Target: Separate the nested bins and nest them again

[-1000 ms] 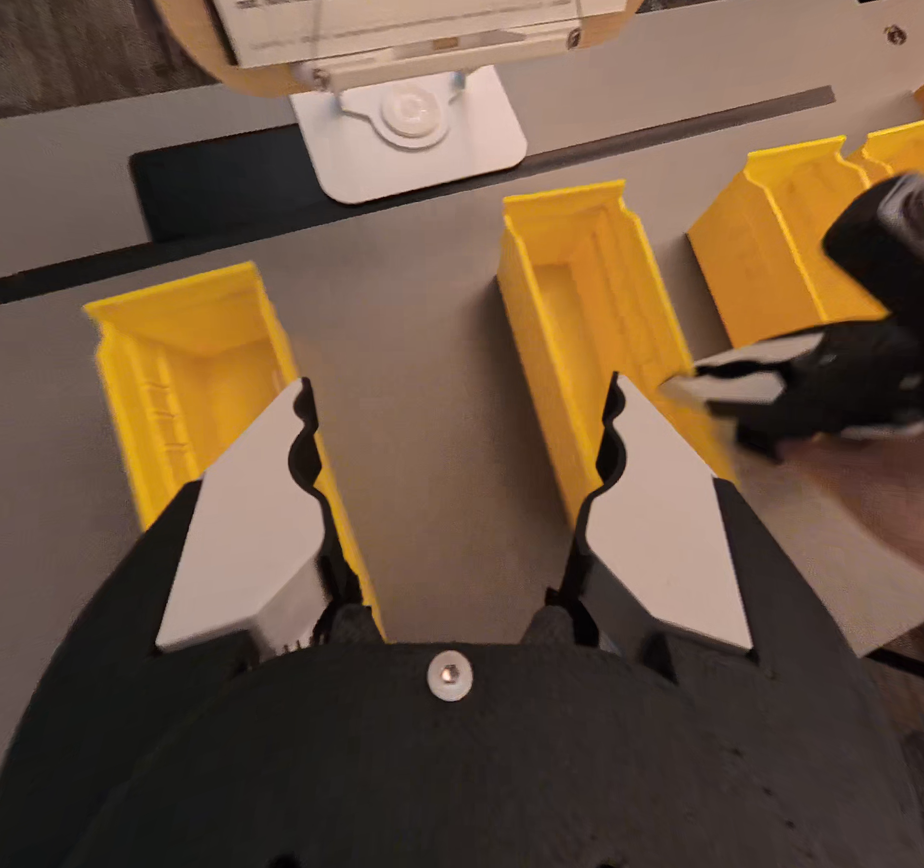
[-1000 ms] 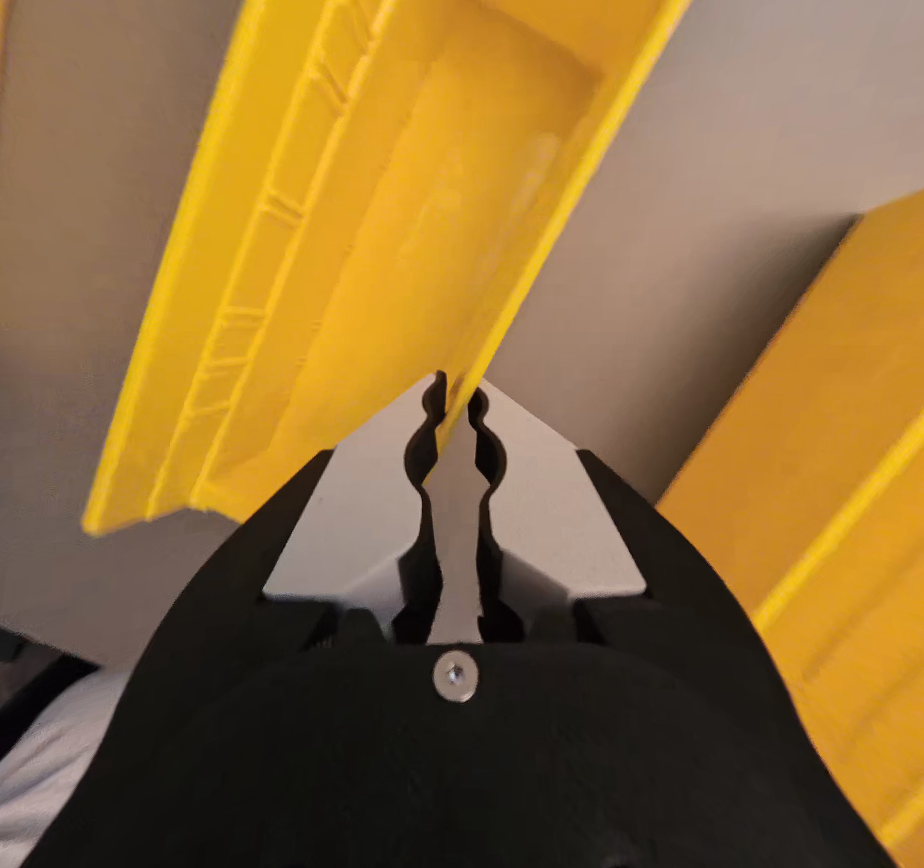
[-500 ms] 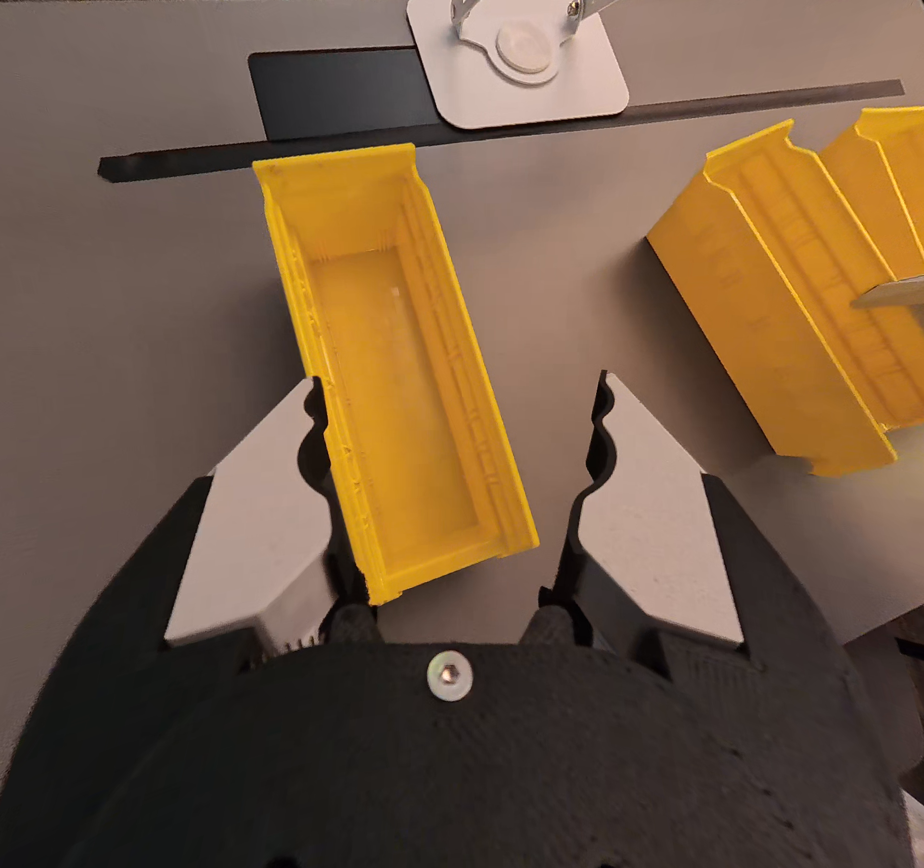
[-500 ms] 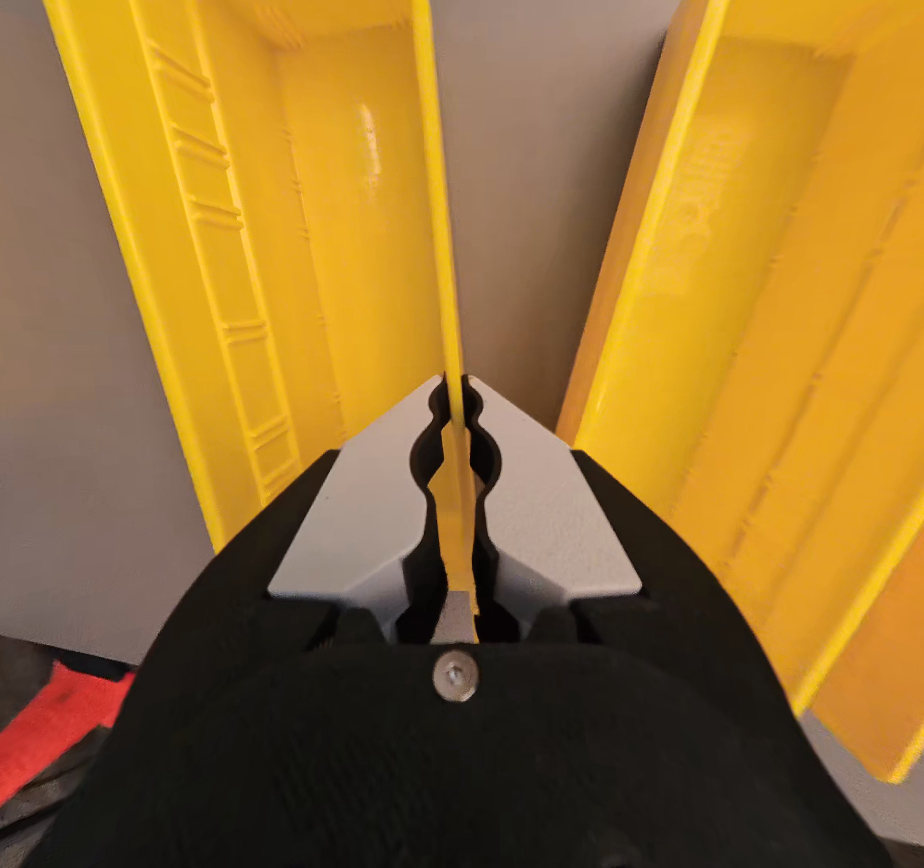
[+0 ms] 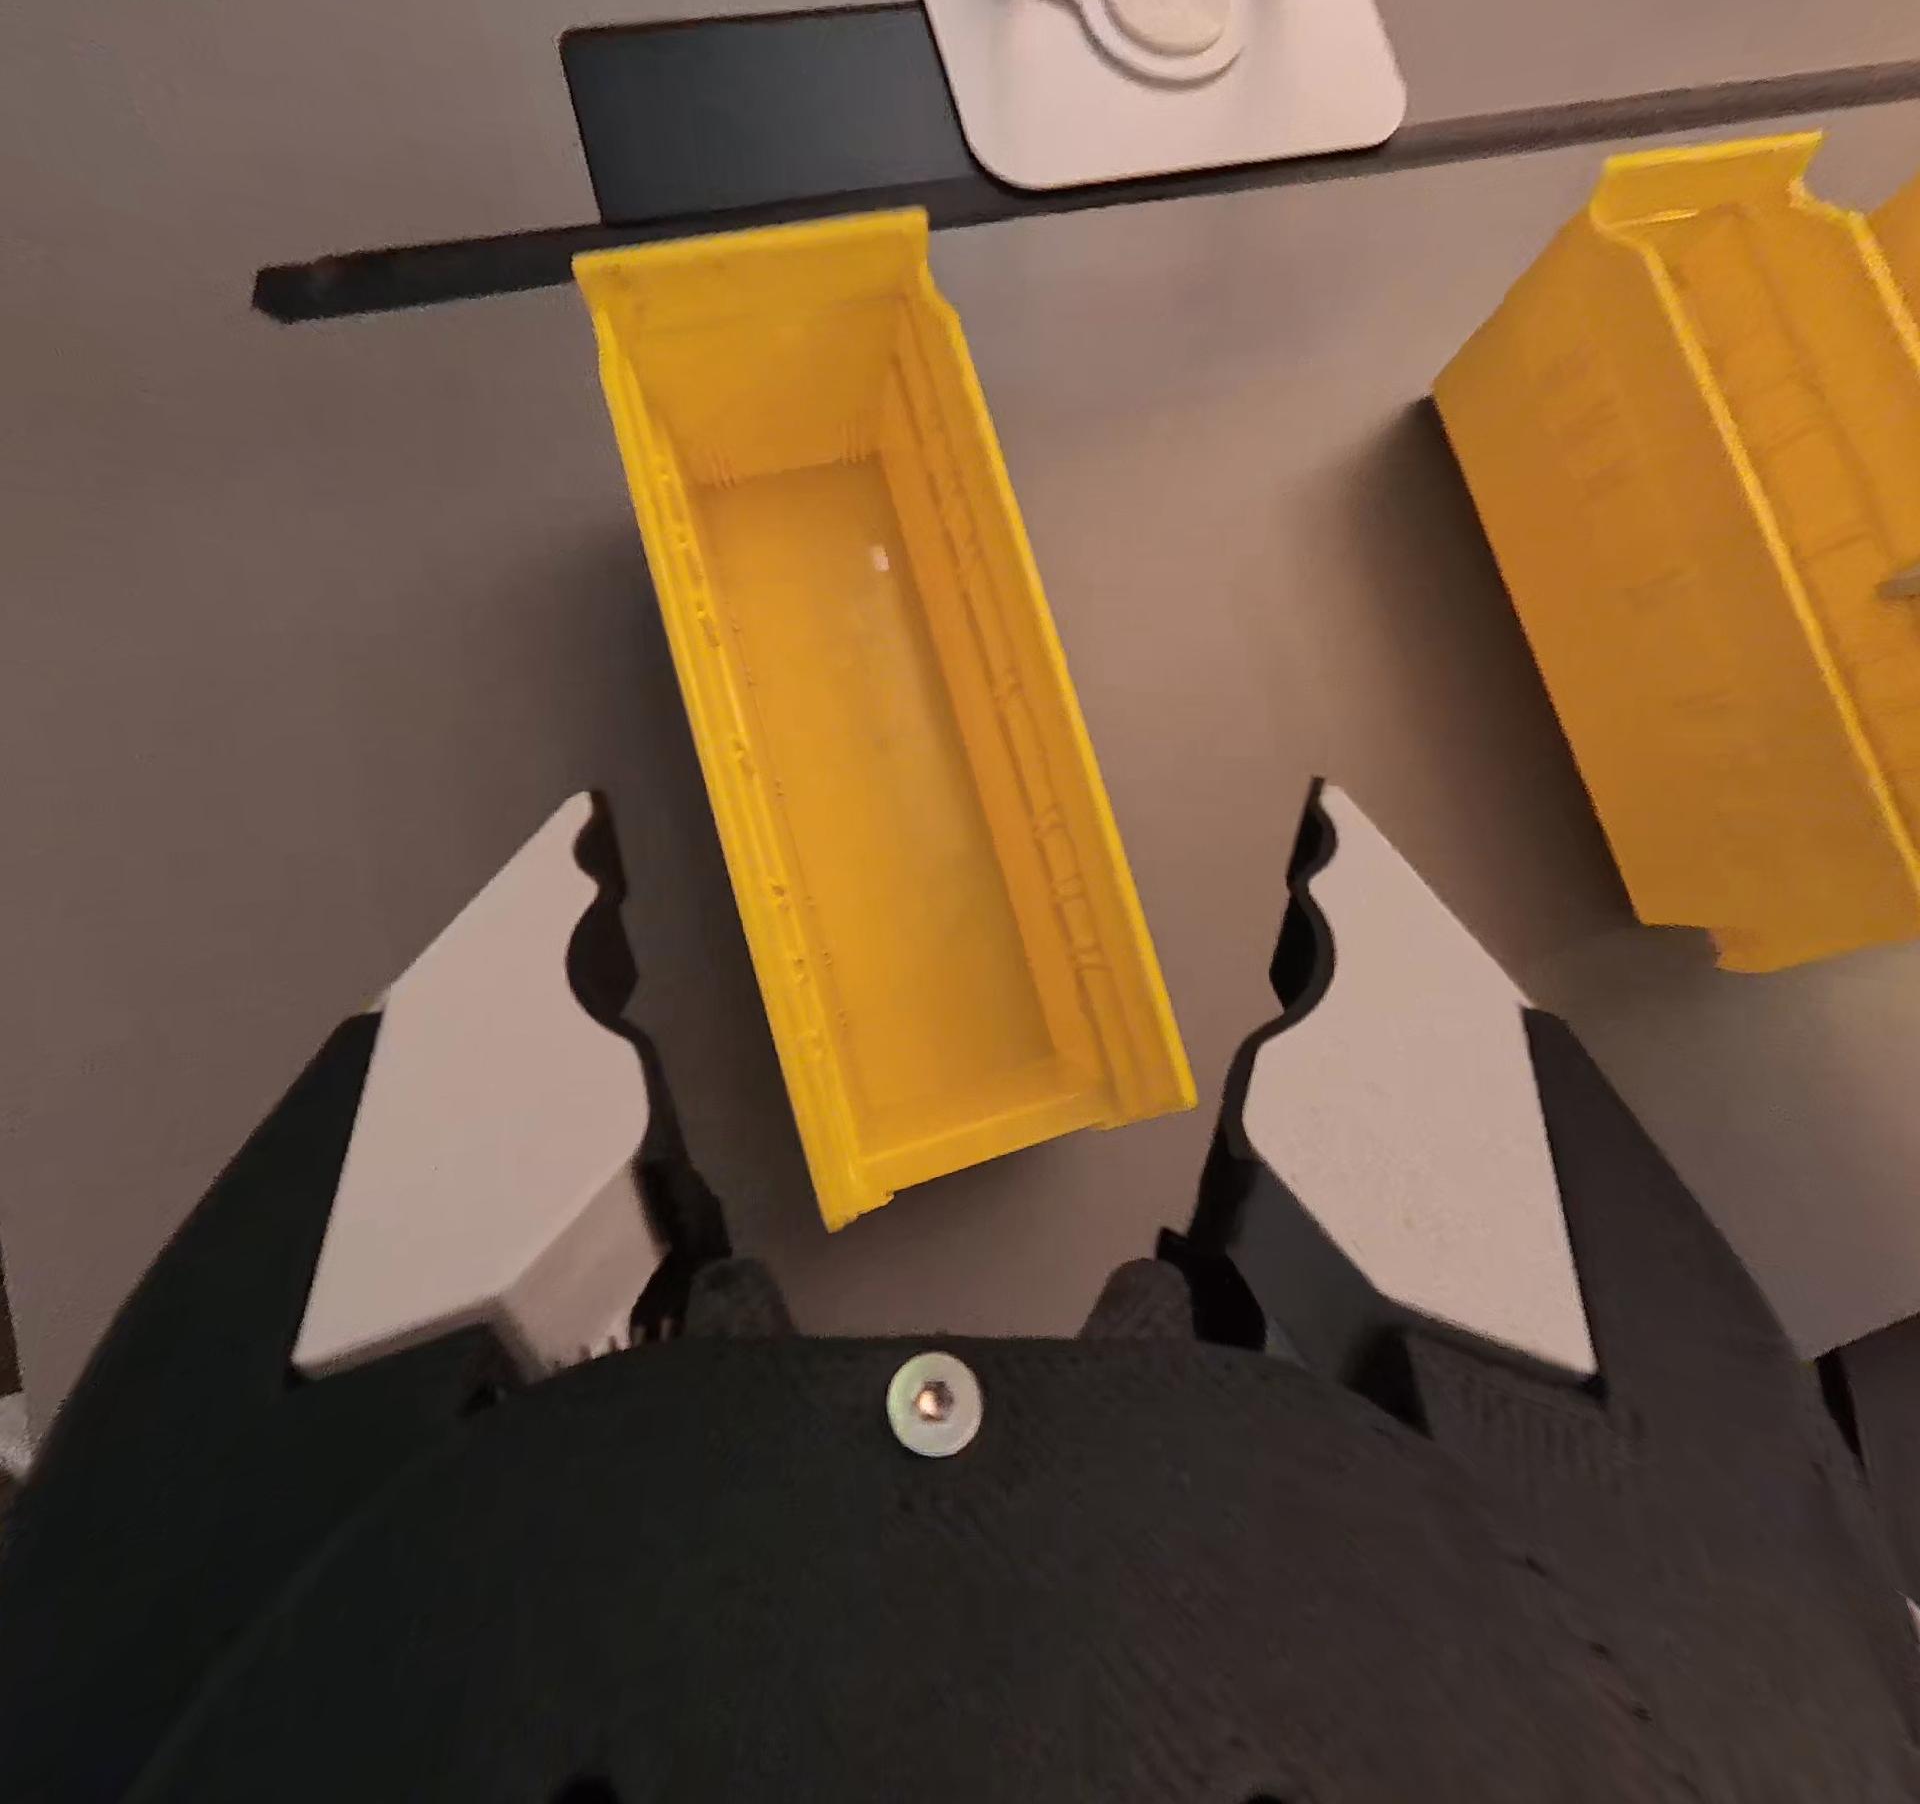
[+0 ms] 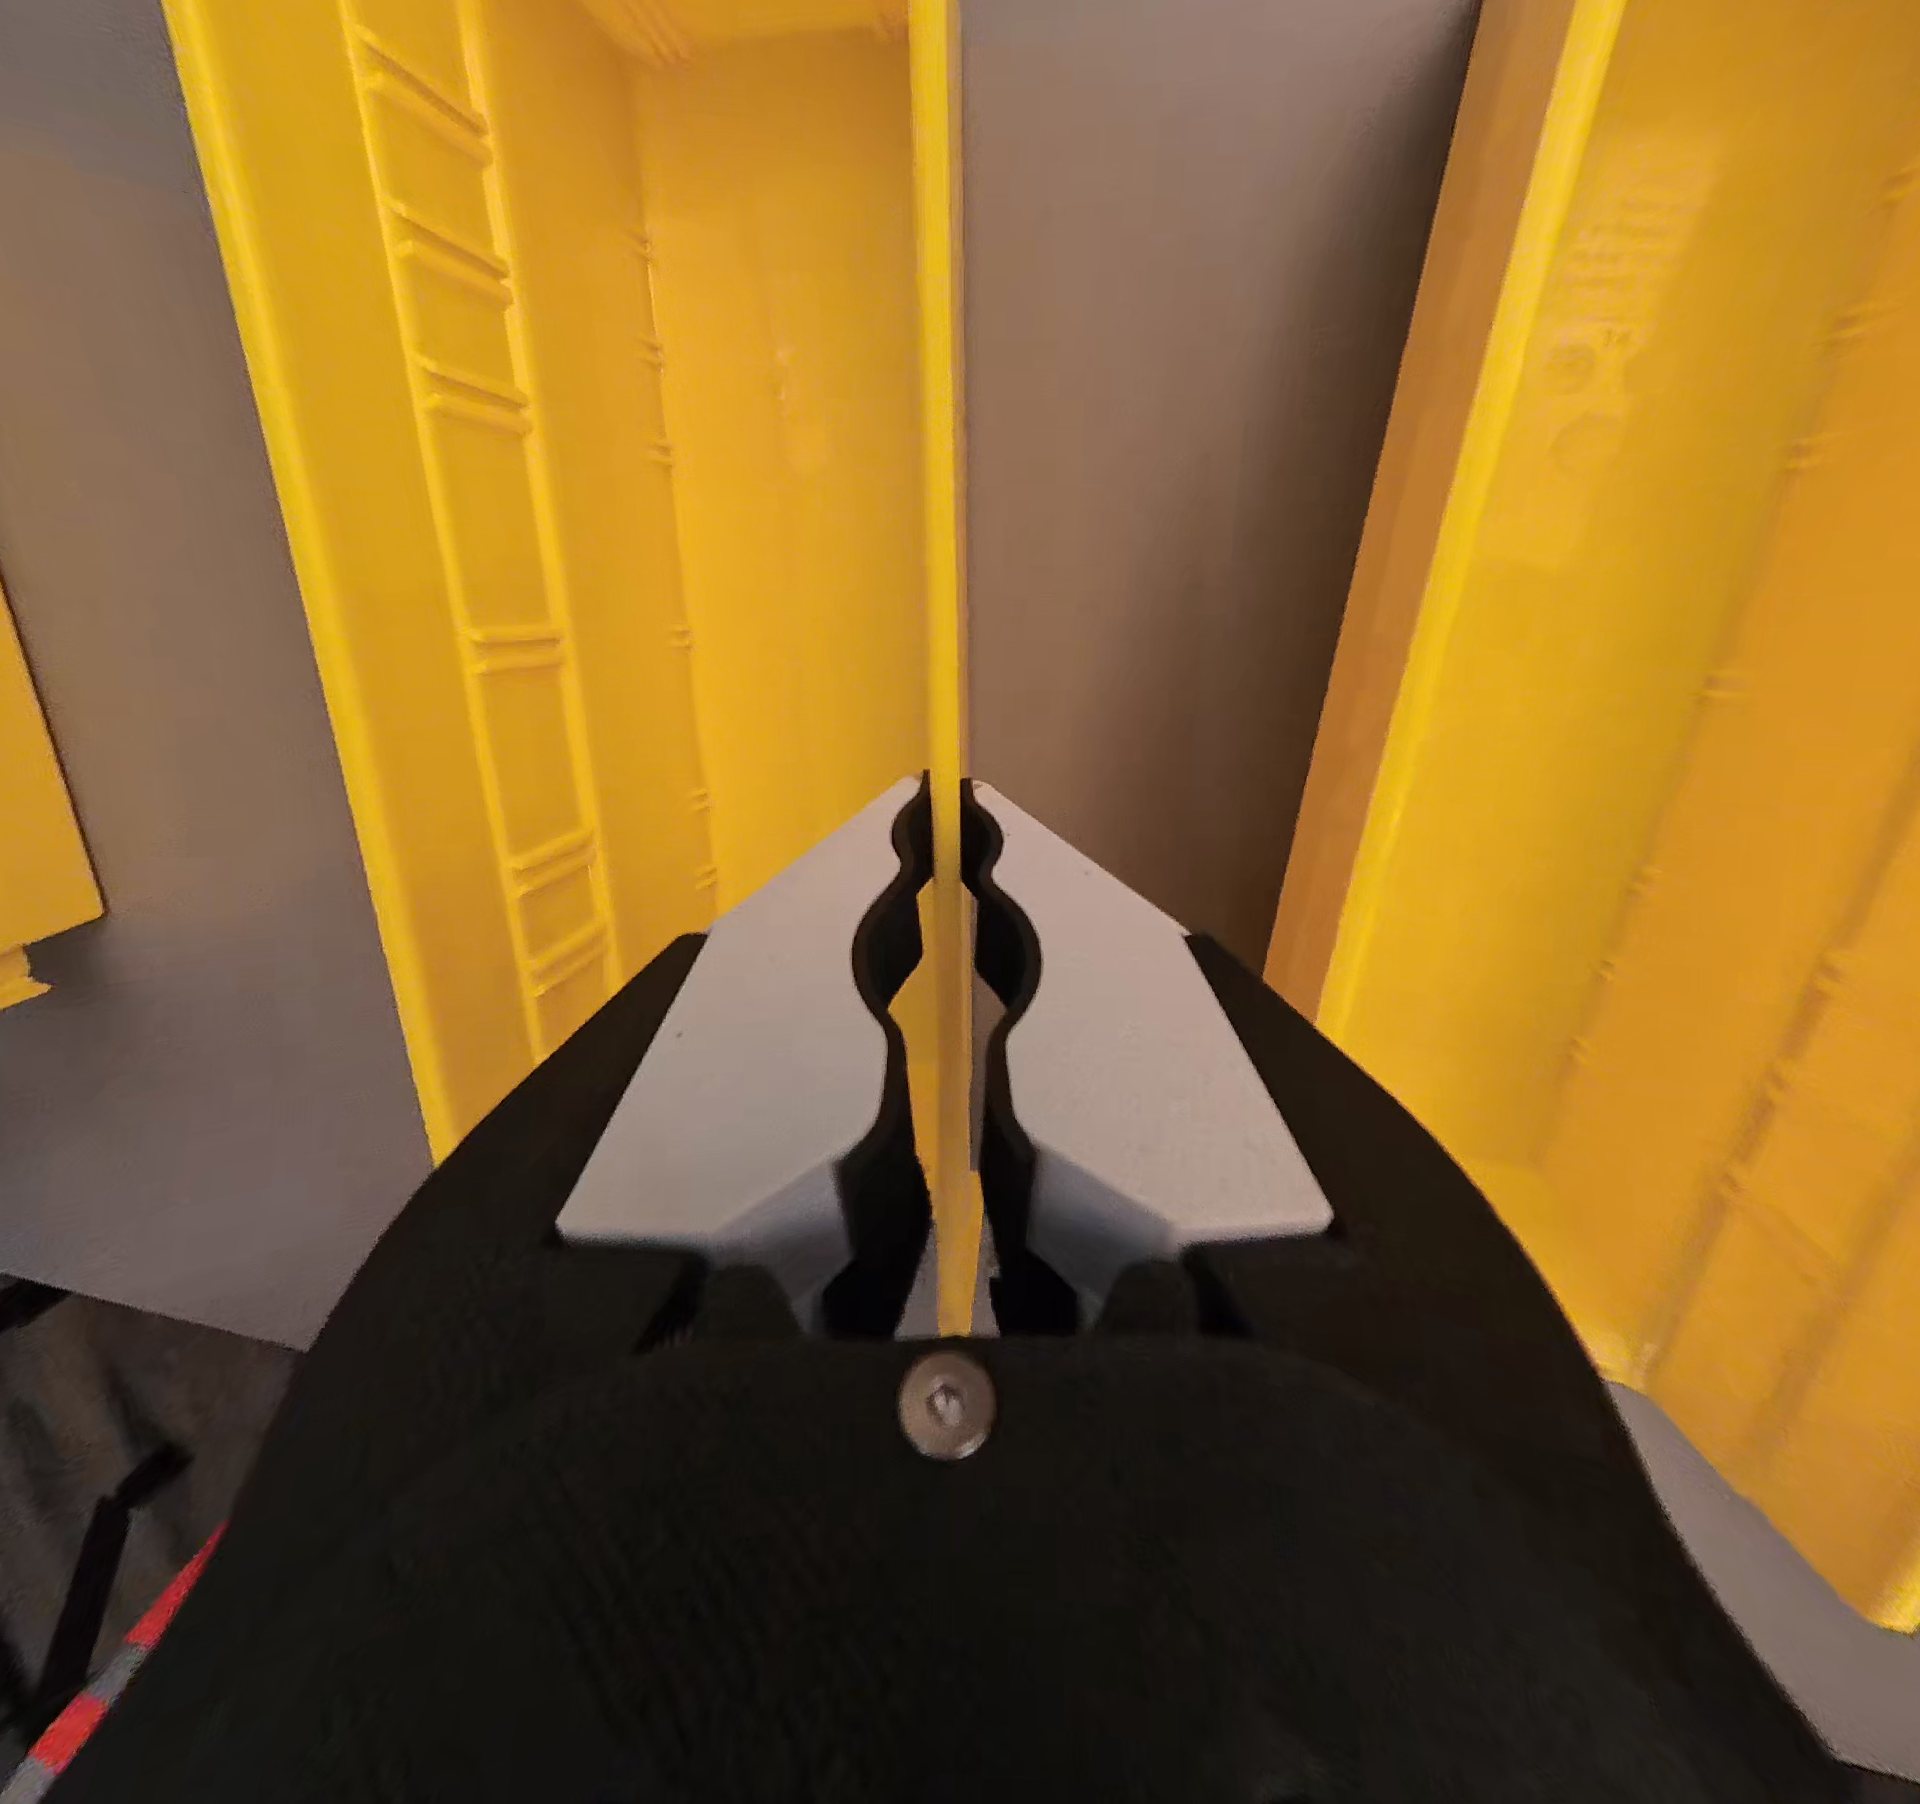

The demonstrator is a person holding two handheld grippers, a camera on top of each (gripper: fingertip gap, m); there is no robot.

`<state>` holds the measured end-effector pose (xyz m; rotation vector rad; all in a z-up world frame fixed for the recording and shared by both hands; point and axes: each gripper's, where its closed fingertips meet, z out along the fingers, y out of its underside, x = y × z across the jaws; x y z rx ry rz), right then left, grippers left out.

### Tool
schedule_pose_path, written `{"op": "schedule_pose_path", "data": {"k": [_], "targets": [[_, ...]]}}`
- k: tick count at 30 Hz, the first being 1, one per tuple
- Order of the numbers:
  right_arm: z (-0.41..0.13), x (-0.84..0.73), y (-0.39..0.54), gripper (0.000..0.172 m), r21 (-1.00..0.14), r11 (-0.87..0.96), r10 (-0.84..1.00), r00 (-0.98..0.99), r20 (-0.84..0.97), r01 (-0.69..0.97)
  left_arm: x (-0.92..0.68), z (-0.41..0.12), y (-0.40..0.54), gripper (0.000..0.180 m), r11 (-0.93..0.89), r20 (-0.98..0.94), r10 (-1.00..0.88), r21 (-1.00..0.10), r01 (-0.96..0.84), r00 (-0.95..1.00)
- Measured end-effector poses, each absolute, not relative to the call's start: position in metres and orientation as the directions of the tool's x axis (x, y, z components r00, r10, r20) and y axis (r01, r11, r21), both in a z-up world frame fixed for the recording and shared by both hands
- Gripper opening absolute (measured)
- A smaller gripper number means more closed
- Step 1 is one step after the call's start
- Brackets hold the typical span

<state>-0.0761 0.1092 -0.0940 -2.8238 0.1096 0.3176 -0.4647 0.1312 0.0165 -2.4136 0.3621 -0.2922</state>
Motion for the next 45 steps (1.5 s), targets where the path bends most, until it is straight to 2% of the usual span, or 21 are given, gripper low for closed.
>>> {"op": "schedule_pose_path", "data": {"k": [4,5,6,7,9,12,15,19,21,25,27,28,30,33,35,38,43,45], "targets": [[-0.092,-0.08,0.113,0.002,-0.303,-0.949,-0.022,0.977,-0.211,-0.087,-0.467,-0.012,0.125,0.15,-0.795,0.145,-0.316,-0.58,-0.179,0.938],[-0.091,-0.082,0.114,0.005,-0.31,-0.947,-0.017,0.978,-0.21,-0.083,-0.466,-0.019,0.123,0.153,-0.806,0.151,-0.313,-0.564,-0.179,0.938],[-0.088,-0.086,0.115,0.015,-0.321,-0.944,-0.003,0.975,-0.223,-0.076,-0.464,-0.025,0.122,0.155,-0.816,0.15,-0.31,-0.549,-0.181,0.939],[-0.085,-0.09,0.116,0.026,-0.328,-0.942,0.009,0.971,-0.237,-0.072,-0.463,-0.032,0.122,0.157,-0.825,0.146,-0.307,-0.533,-0.187,0.941],[-0.08,-0.092,0.116,0.033,-0.344,-0.938,0.027,0.975,-0.221,-0.052,-0.46,-0.046,0.122,0.158,-0.853,0.135,-0.294,-0.484,-0.196,0.946],[-0.076,-0.087,0.115,0.033,-0.36,-0.933,0.044,0.983,-0.179,-0.024,-0.46,-0.07,0.122,0.158,-0.895,0.095,-0.275,-0.389,-0.218,0.957],[-0.072,-0.087,0.113,0.032,-0.382,-0.924,0.077,0.978,-0.196,-0.003,-0.465,-0.087,0.125,0.156,-0.914,0.049,-0.252,-0.34,-0.221,0.967],[-0.05,-0.082,0.115,0.033,-0.517,-0.854,0.18,0.964,-0.194,0.055,-0.469,-0.107,0.119,0.154,-0.938,0.03,-0.25,-0.257,-0.234,0.968],[-0.047,-0.081,0.112,0.033,-0.543,-0.838,0.193,0.958,-0.211,0.049,-0.466,-0.109,0.119,0.152,-0.94,0.058,-0.25,-0.253,-0.229,0.966],[-0.074,-0.086,0.099,0.034,-0.444,-0.893,0.193,0.953,-0.232,0.072,-0.466,-0.108,0.117,0.152,-0.935,0.065,-0.269,-0.258,-0.244,0.961],[-0.087,-0.094,0.093,0.031,-0.388,-0.919,0.189,0.939,-0.287,0.067,-0.462,-0.103,0.115,0.151,-0.925,0.103,-0.282,-0.291,-0.243,0.954],[-0.09,-0.099,0.092,0.035,-0.377,-0.925,0.181,0.931,-0.318,0.051,-0.46,-0.098,0.115,0.151,-0.918,0.137,-0.288,-0.321,-0.232,0.948],[-0.094,-0.097,0.094,0.026,-0.39,-0.92,0.175,0.936,-0.305,0.045,-0.461,-0.084,0.113,0.149,-0.898,0.183,-0.298,-0.388,-0.209,0.937],[-0.094,-0.099,0.095,0.023,-0.406,-0.913,0.179,0.933,-0.313,0.039,-0.478,-0.067,0.115,0.13,-0.86,0.209,-0.289,-0.486,-0.157,0.934],[-0.094,-0.1,0.095,0.024,-0.415,-0.909,0.185,0.927,-0.328,0.035,-0.492,-0.069,0.114,0.118,-0.853,0.219,-0.272,-0.506,-0.13,0.937],[-0.095,-0.098,0.096,0.021,-0.422,-0.906,0.173,0.925,-0.339,0.015,-0.501,-0.089,0.109,0.094,-0.88,0.253,-0.258,-0.46,-0.119,0.932],[-0.095,-0.107,0.096,0.02,-0.436,-0.9,0.185,0.926,-0.329,0.025,-0.497,-0.119,0.103,0.031,-0.91,0.328,-0.249,-0.4,-0.104,0.911],[-0.094,-0.116,0.097,0.023,-0.443,-0.896,0.194,0.924,-0.331,0.029,-0.497,-0.124,0.106,0.025,-0.904,0.29,-0.248,-0.412,-0.114,0.924]]}}
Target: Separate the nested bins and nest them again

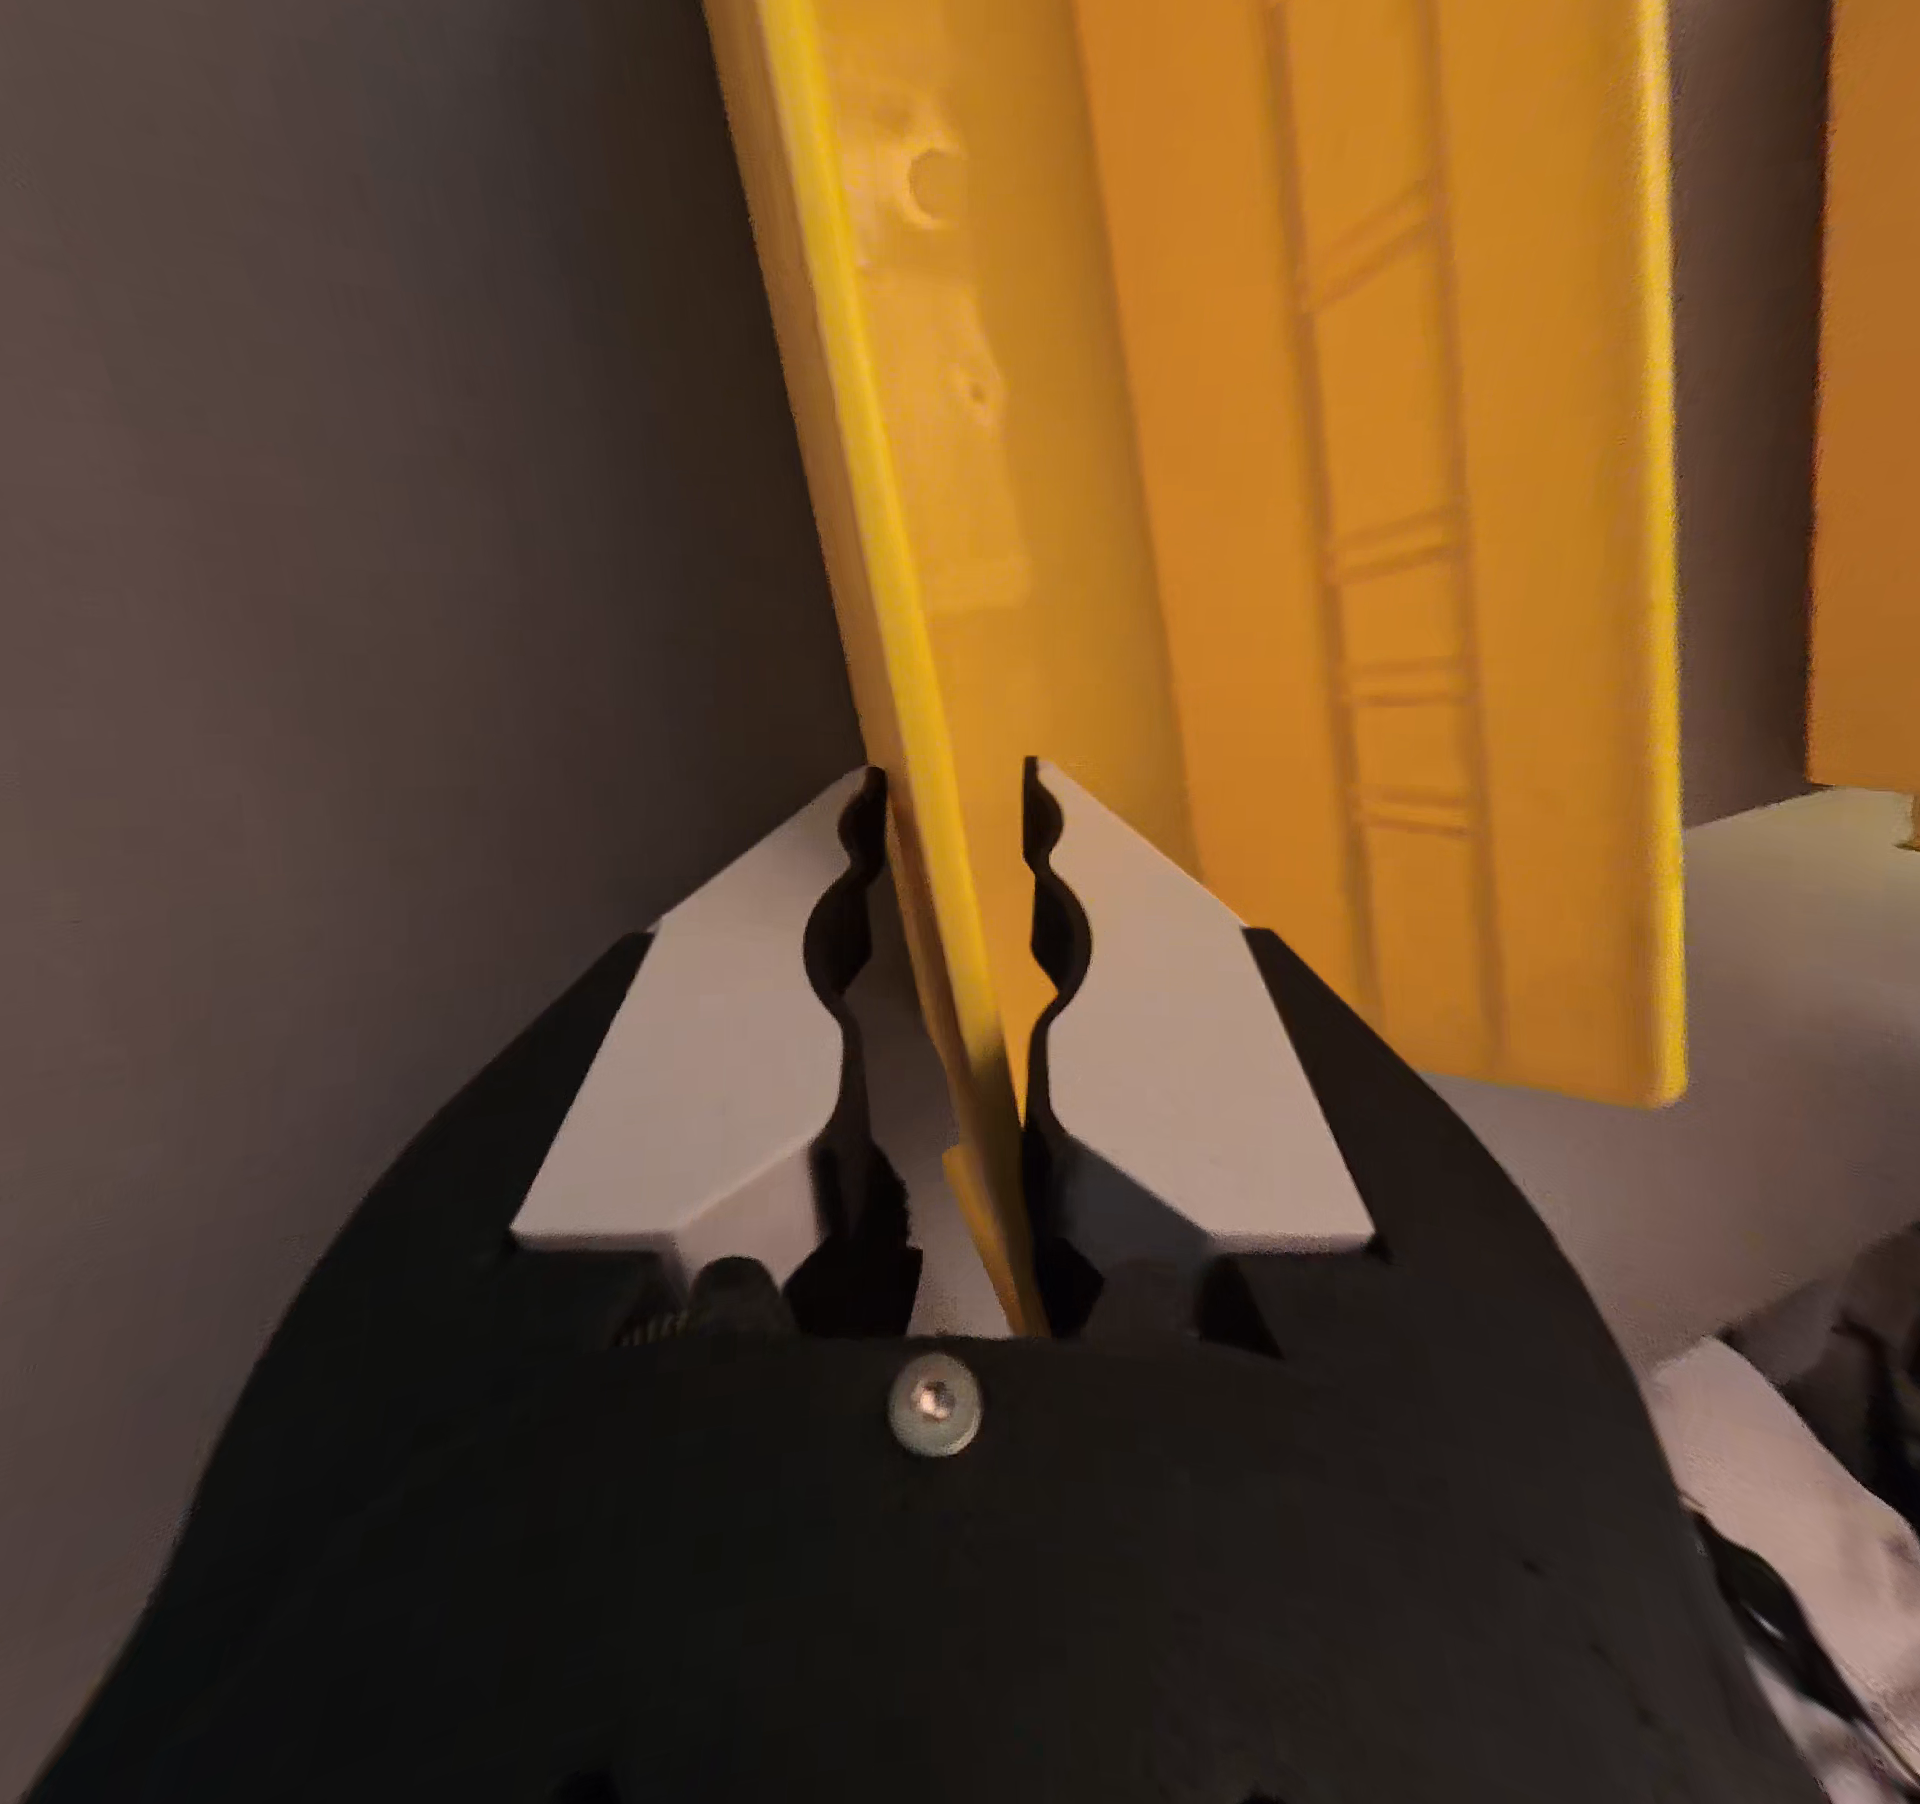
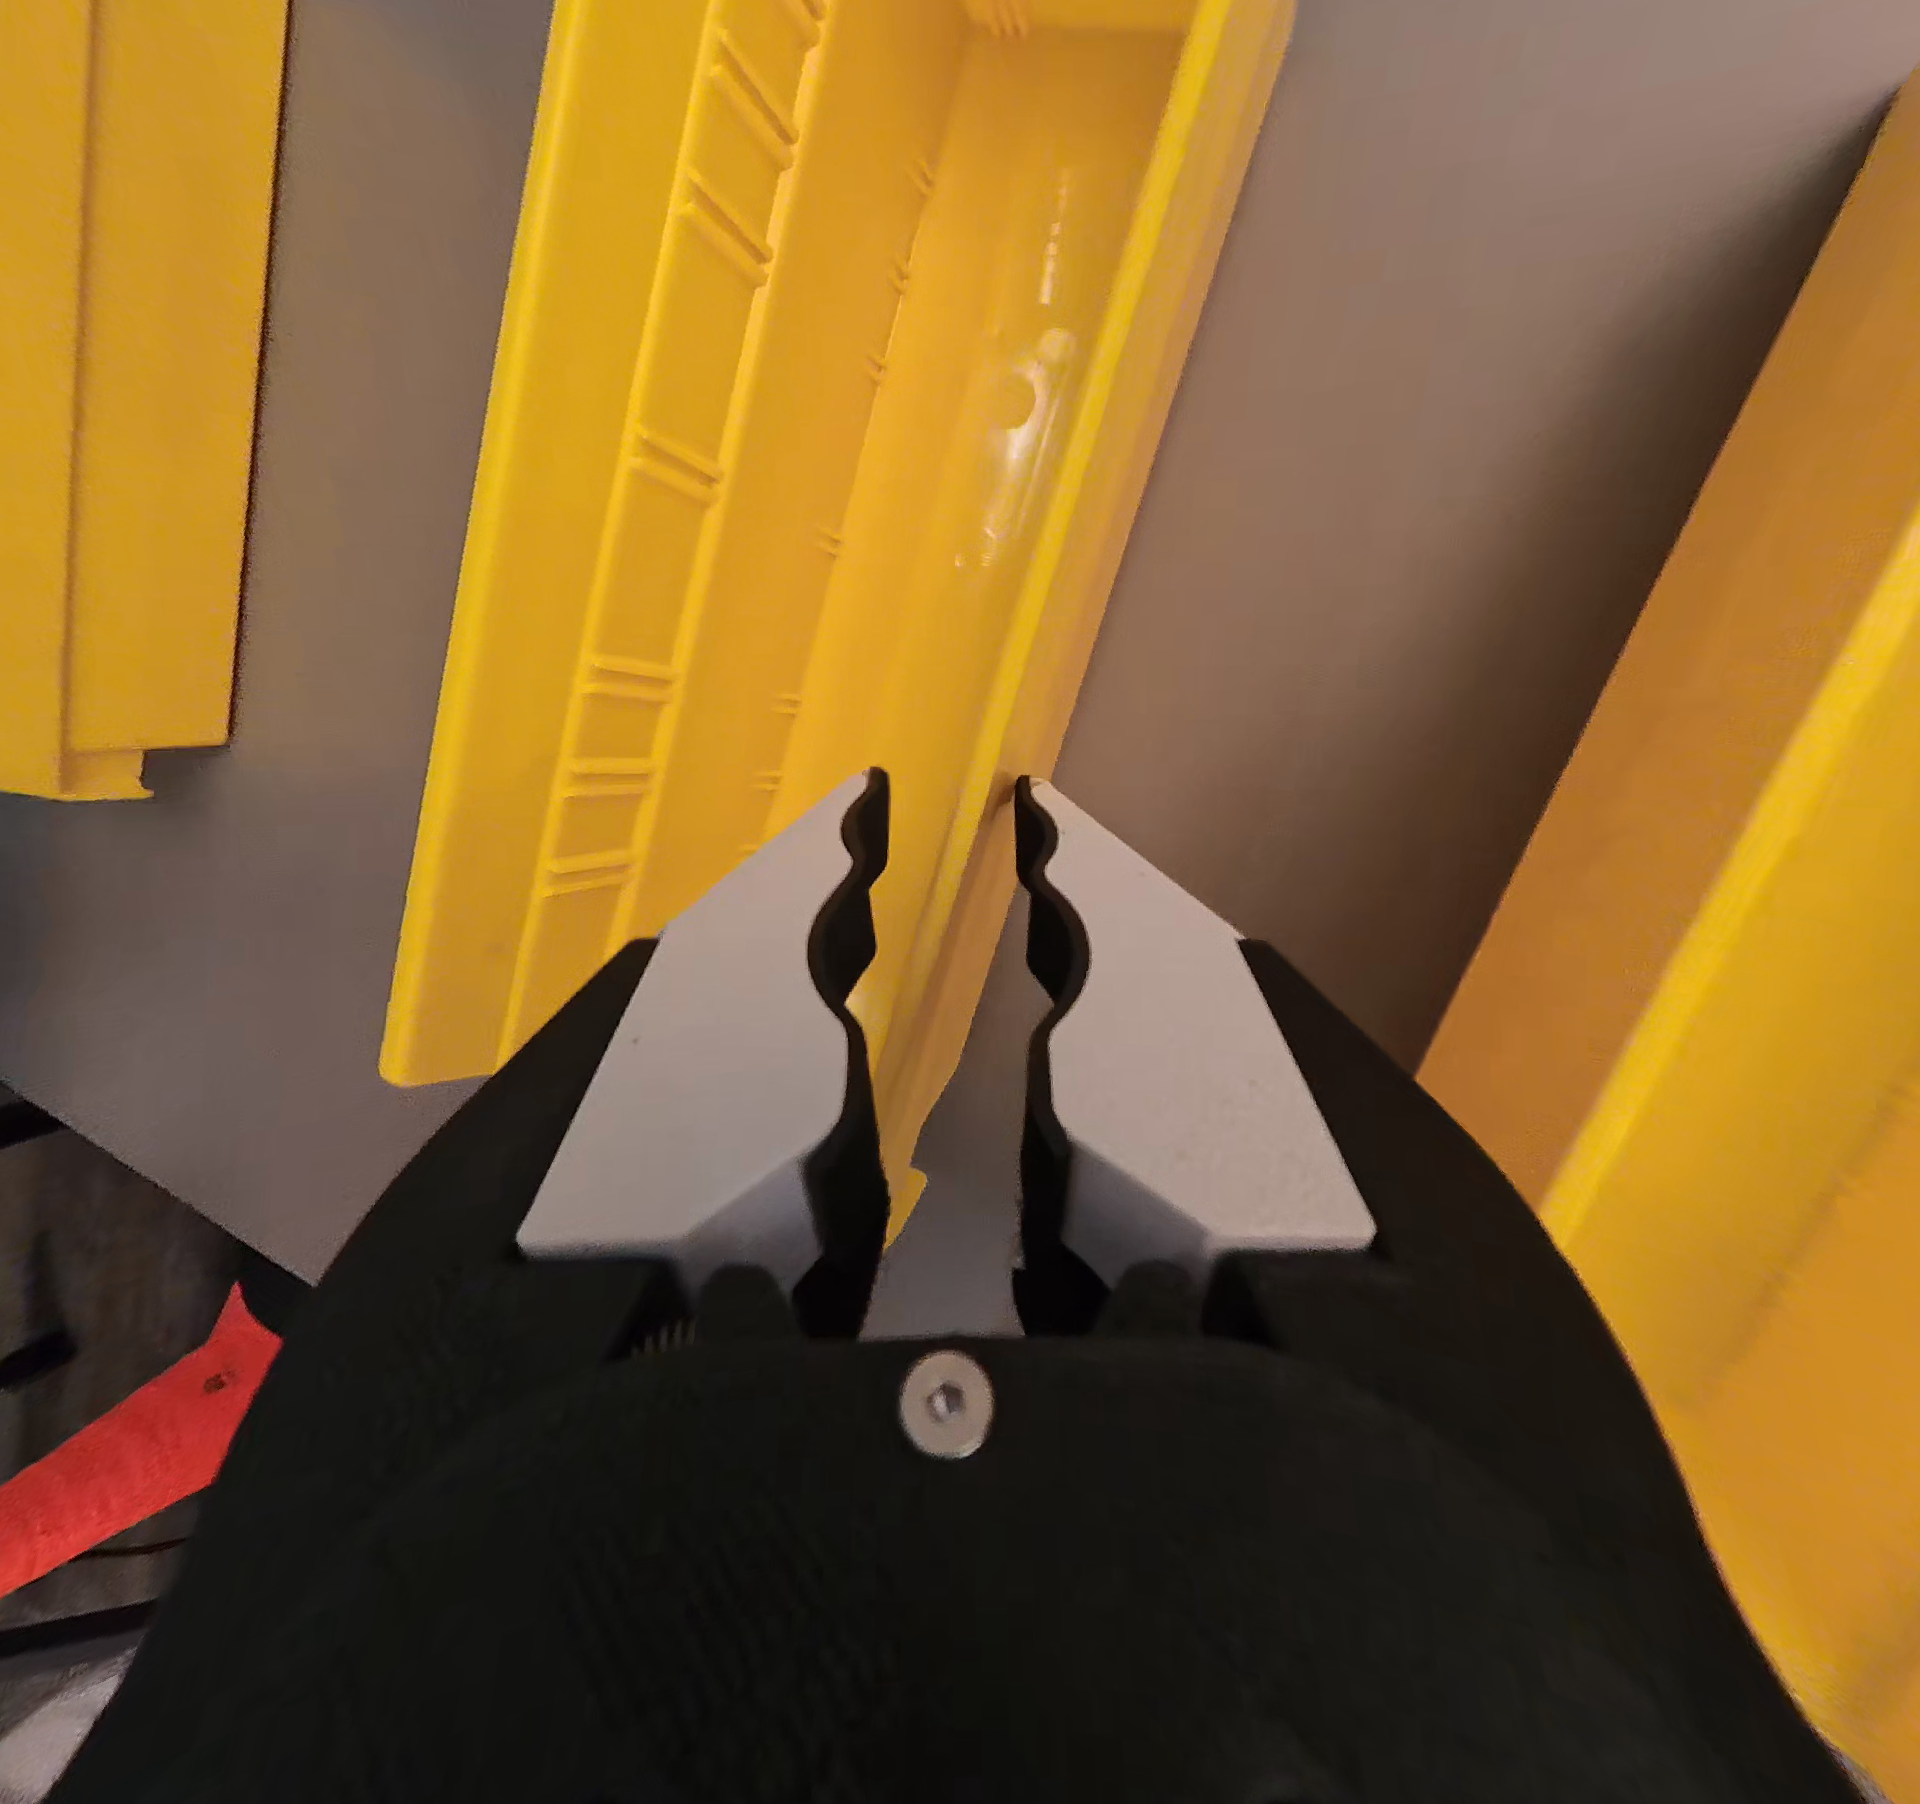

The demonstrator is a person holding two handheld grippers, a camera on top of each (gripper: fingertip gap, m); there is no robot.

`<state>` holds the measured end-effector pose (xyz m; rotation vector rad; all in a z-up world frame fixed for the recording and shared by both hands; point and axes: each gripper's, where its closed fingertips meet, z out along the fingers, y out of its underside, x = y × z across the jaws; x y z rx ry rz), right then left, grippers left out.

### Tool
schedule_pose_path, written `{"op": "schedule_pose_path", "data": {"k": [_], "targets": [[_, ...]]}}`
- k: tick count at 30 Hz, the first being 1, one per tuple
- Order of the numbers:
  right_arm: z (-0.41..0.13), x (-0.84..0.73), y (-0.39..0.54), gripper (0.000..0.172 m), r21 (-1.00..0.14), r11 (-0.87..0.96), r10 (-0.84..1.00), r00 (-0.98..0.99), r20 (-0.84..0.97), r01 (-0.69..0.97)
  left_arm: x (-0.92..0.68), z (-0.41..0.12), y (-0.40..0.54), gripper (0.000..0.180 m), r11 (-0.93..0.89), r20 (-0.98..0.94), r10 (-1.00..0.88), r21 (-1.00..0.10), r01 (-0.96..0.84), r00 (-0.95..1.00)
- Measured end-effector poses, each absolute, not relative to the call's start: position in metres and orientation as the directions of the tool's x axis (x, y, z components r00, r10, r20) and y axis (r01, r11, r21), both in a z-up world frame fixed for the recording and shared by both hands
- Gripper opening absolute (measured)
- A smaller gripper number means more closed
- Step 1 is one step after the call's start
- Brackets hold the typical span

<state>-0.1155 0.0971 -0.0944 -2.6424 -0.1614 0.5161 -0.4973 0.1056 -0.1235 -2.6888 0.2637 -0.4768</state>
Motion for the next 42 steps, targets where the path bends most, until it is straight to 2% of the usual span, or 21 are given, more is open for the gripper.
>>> {"op": "schedule_pose_path", "data": {"k": [4,8,12,22,37,39,42], "targets": [[-0.094,-0.134,0.104,0.026,-0.476,-0.879,0.209,0.926,-0.315,0.037,-0.495,-0.128,0.105,0.02,-0.887,0.124,-0.277,-0.415,-0.204,0.953],[-0.092,-0.168,0.109,0.035,-0.5,-0.865,0.238,0.912,-0.335,0.042,-0.472,-0.129,0.1,0.029,-0.878,0.091,-0.283,-0.425,-0.22,0.955],[-0.092,-0.199,0.115,0.039,-0.518,-0.85,0.286,0.909,-0.304,0.094,-0.459,-0.134,0.096,0.026,-0.859,0.02,-0.326,-0.424,-0.287,0.945],[-0.09,-0.262,0.129,0.038,-0.54,-0.833,0.351,0.866,-0.355,0.116,-0.468,-0.136,0.095,0.025,-0.845,0.042,-0.402,-0.402,-0.353,0.915],[-0.091,-0.282,0.122,0.044,-0.55,-0.829,0.353,0.855,-0.38,0.098,-0.479,-0.136,0.104,0.027,-0.852,0.12,-0.384,-0.427,-0.302,0.915],[-0.077,-0.284,0.118,0.048,-0.593,-0.8,0.392,0.829,-0.398,0.093,-0.479,-0.135,0.105,0.031,-0.851,0.126,-0.381,-0.435,-0.294,0.916],[-0.036,-0.256,0.104,0.053,-0.749,-0.654,0.487,0.818,-0.306,0.109,-0.479,-0.131,0.103,0.054,-0.84,0.155,-0.37,-0.476,-0.259,0.916]]}}
